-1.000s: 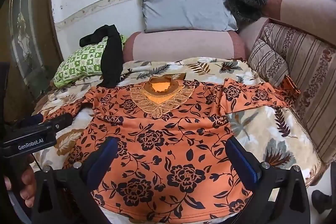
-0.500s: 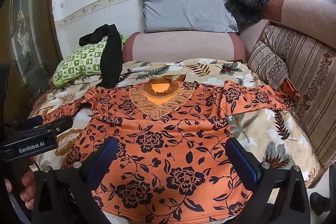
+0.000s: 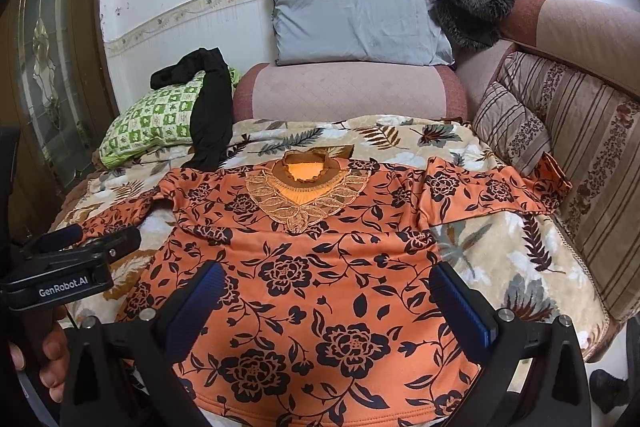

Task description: Fold small clothes

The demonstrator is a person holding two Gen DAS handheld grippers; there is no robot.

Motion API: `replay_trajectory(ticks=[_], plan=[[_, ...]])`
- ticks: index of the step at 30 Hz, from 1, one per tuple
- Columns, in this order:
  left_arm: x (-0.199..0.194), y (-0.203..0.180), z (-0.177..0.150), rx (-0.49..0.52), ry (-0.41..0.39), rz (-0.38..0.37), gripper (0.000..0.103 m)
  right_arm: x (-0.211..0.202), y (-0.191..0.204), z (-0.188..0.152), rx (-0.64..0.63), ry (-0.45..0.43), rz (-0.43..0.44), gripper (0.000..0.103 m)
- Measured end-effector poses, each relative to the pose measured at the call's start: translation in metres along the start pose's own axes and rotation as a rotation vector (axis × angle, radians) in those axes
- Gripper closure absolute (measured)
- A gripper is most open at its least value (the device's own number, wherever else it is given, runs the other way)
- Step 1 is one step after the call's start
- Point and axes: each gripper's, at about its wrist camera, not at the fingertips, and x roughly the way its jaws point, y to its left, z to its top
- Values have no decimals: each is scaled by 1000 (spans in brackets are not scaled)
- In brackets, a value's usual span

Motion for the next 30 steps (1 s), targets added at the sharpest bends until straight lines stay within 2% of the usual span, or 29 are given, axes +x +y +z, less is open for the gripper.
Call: replay_trajectory(ticks=[30], plan=[[4, 2, -1, -1, 0, 2, 0, 3, 0, 8, -5, -8, 0, 0]])
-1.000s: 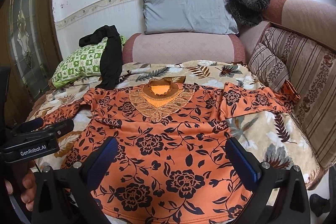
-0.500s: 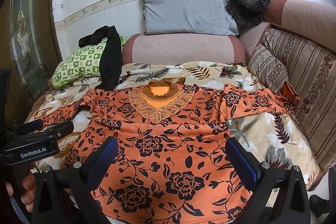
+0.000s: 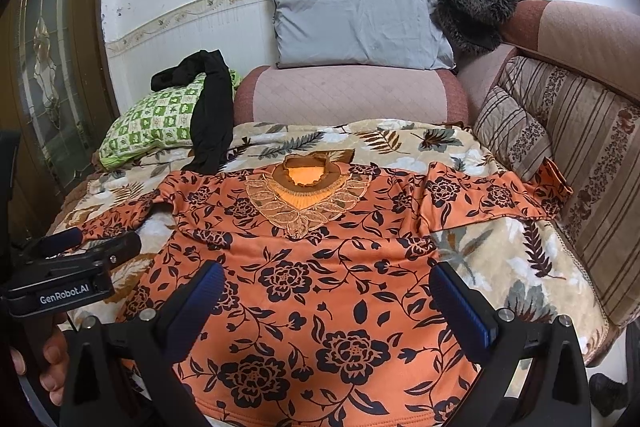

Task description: Fold small clothes

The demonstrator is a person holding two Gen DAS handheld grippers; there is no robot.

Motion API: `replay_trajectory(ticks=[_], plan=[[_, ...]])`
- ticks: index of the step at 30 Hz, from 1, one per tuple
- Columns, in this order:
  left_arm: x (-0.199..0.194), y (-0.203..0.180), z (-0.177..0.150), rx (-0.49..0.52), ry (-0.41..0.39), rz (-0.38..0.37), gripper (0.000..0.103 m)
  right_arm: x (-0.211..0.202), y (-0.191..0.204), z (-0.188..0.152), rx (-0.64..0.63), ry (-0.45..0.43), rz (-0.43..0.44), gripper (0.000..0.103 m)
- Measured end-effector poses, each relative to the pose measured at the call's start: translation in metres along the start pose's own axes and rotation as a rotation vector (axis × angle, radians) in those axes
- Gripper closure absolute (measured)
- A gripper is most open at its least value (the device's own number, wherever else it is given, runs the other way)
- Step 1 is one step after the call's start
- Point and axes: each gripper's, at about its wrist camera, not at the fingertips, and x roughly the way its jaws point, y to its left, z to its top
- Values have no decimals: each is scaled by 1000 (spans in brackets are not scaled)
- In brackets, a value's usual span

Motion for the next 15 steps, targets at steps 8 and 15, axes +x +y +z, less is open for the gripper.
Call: replay_trajectory(ticks=[8, 15], plan=[[4, -2, 1, 5, 5, 3, 0, 3, -1, 2, 3, 4, 1, 0], [8, -3, 0, 7, 12, 2, 0, 3, 0, 1, 4, 4, 0, 0]])
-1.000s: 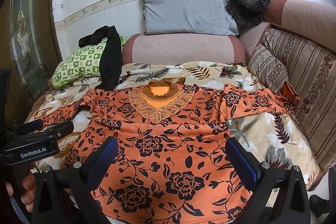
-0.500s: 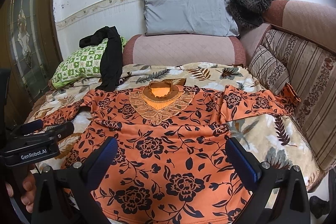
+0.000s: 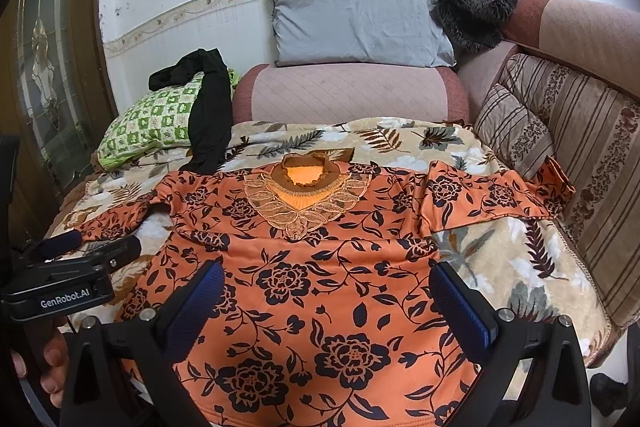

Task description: Fold small clothes

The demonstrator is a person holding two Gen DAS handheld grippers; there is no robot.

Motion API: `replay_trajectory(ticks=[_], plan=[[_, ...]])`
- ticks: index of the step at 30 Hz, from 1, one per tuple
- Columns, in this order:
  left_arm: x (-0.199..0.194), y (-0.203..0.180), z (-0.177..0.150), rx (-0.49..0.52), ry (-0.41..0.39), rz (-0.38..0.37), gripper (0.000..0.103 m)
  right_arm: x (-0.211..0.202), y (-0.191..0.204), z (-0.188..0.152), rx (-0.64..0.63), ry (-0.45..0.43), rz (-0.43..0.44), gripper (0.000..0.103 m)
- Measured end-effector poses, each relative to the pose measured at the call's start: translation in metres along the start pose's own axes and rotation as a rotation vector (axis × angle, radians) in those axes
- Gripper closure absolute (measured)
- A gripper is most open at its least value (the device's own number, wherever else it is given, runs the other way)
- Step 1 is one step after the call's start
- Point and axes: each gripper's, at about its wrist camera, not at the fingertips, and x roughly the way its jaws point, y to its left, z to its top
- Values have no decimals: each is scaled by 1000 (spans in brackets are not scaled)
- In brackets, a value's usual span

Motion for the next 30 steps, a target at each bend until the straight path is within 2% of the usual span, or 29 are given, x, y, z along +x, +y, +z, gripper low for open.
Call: replay_trajectory(ticks=[5, 9, 13, 17, 18, 19, 21, 23, 26, 29, 30], plan=[[13, 4, -2, -14, 28, -10, 0, 14, -7, -1, 20, 26, 19, 0], [41, 18, -10, -65, 119, -33, 0, 37, -45, -7, 147, 79, 68, 0], [66, 29, -22, -97, 189, -10, 0, 68, -136, -11, 390, 111, 56, 0], [89, 34, -30, -99, 240, 11, 0, 102, -264, -10, 703, 68, -2, 0], [94, 35, -30, -96, 251, 17, 0, 108, -290, -8, 743, 47, -35, 1], [100, 35, -31, -93, 265, 26, 0, 116, -320, -3, 753, 26, -119, 3], [110, 35, -33, -86, 283, 36, 0, 131, -352, 9, 693, 13, -247, 6], [119, 34, -33, -79, 300, 42, 0, 153, -381, 19, 642, 38, -327, 11], [133, 27, -35, -49, 328, 54, 0, 185, -416, 23, 662, 78, -369, 14], [143, 20, -36, -21, 346, 48, 0, 215, -449, 15, 795, 115, -321, 16], [146, 18, -36, -11, 351, 46, 0, 223, -456, 12, 834, 118, -312, 20]])
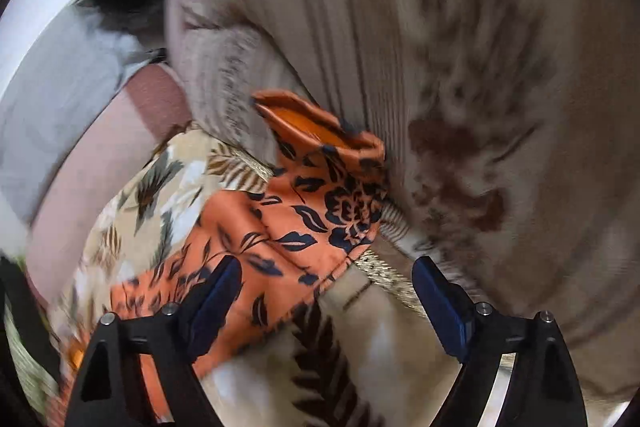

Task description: Fold small clothes

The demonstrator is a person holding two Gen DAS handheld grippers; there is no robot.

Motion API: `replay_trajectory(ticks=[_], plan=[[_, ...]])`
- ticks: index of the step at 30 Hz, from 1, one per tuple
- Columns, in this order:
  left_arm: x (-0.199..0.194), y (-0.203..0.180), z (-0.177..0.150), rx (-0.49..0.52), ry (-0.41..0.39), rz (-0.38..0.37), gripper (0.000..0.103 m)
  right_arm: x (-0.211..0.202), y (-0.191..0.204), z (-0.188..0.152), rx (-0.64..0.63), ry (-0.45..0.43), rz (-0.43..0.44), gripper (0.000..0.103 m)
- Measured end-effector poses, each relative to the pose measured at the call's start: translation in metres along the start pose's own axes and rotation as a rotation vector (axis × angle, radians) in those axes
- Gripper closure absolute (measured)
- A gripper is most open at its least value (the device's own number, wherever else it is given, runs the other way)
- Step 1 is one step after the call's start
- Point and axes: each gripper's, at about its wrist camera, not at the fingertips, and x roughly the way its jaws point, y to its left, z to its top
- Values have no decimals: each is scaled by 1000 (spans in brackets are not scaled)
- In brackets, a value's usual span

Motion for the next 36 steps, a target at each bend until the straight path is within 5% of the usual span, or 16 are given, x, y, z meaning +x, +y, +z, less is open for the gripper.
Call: replay_trajectory(ticks=[3, 6, 8, 9, 13, 17, 20, 23, 26, 27, 28, 30, 33, 36], plan=[[5, -1, 0, 25, 6, 5, 0, 23, -10, 10, 97, 20, -5, 23], [10, 2, 0, 18, 16, 11, 0, 38, -21, 17, 186, 21, -35, 42], [12, 6, 0, 7, 18, 11, 0, 43, -20, 21, 186, 28, -52, 82], [13, 8, 1, 3, 16, 11, 0, 43, -18, 23, 182, 28, -41, 91], [12, 16, 2, -14, -6, 11, 0, 16, 20, 24, 19, -43, 17, 94], [10, 28, 3, -49, -25, 0, 0, -45, 112, 3, -284, -168, 104, 94], [5, 37, 2, -80, -41, -11, 0, -92, 195, -46, -510, -220, 214, 94], [-2, 47, 0, -97, -59, -14, 0, -126, 278, -134, -743, -247, 319, 94], [-7, 61, -1, -122, -72, -10, 0, -118, 335, -241, -956, -133, 375, 88], [-8, 65, 0, -133, -75, -10, 0, -108, 343, -267, -981, -72, 405, 78], [-8, 69, 2, -145, -80, -6, 0, -91, 349, -292, -999, 1, 436, 44], [-9, 76, 10, -160, -88, -4, 0, -60, 349, -330, -1009, 157, 456, 6], [-8, 76, 28, -162, -109, -33, 0, -53, 330, -328, -919, 200, 496, 6], [-5, 56, 63, -156, -139, -170, 0, -65, 288, -288, -732, 173, 509, 6]])
